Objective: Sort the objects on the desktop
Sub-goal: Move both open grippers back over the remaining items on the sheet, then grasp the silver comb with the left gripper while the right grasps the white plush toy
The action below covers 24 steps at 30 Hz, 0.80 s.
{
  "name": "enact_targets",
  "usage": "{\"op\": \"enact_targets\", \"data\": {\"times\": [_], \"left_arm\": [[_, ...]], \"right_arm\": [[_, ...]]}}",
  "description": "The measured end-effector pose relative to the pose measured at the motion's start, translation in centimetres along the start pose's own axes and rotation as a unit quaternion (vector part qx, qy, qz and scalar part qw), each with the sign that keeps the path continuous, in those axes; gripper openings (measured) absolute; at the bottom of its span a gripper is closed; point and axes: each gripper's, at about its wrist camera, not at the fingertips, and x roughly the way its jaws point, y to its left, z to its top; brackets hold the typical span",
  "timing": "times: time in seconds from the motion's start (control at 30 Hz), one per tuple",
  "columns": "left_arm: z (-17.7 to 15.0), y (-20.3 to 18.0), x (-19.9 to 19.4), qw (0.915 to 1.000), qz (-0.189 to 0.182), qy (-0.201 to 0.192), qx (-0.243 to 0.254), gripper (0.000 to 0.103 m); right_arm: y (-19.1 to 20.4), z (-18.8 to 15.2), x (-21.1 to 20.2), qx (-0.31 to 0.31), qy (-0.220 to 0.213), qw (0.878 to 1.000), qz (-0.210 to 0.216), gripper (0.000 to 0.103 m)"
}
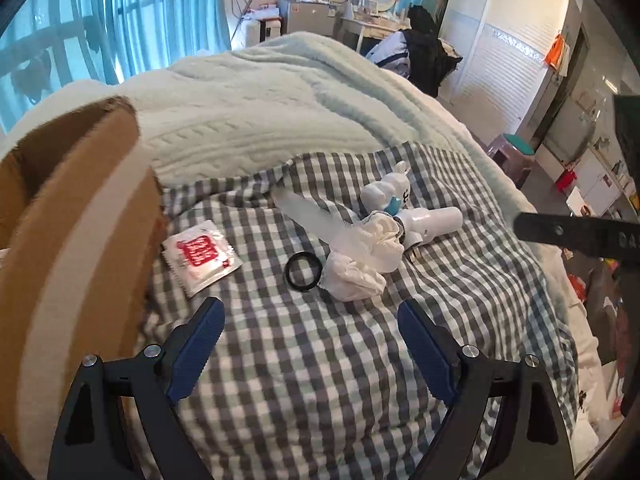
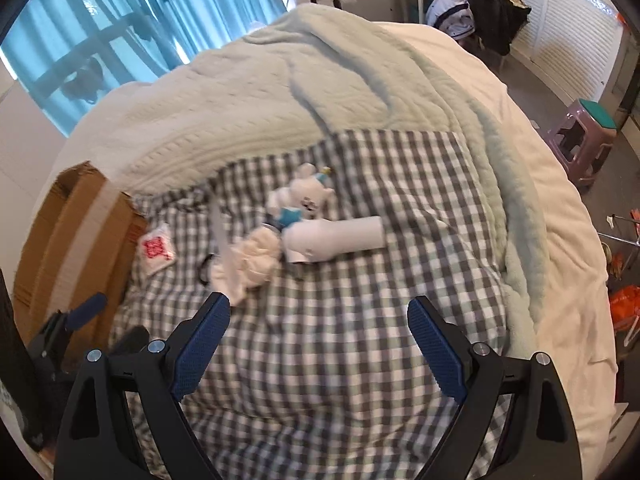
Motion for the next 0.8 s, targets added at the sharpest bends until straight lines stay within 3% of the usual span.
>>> {"op": "enact_targets", "data": {"times": [0.27, 0.43, 0.8], "left_arm": [[2.0, 0.3, 4.6, 0.9992, -0.006, 0.018, -0.035, 0.091], [3.3, 0.9, 7.2, 0.9978, 0.011, 0.033, -0.056, 0.091], [6.3, 0.5, 10.4, 0.9969, -0.006, 0.042, -0.066, 0.091]], "right_arm": [[-1.9, 1.3, 3.0, -0.017, 0.002, 1.0, -0.005, 0.091], [-1.4, 2.1, 4.8, -0.06, -0.004, 0.998, 0.008, 0.091], [0.6, 3.6, 7.6, -0.153, -0.007, 0.988, 0.01, 0.091]]}}
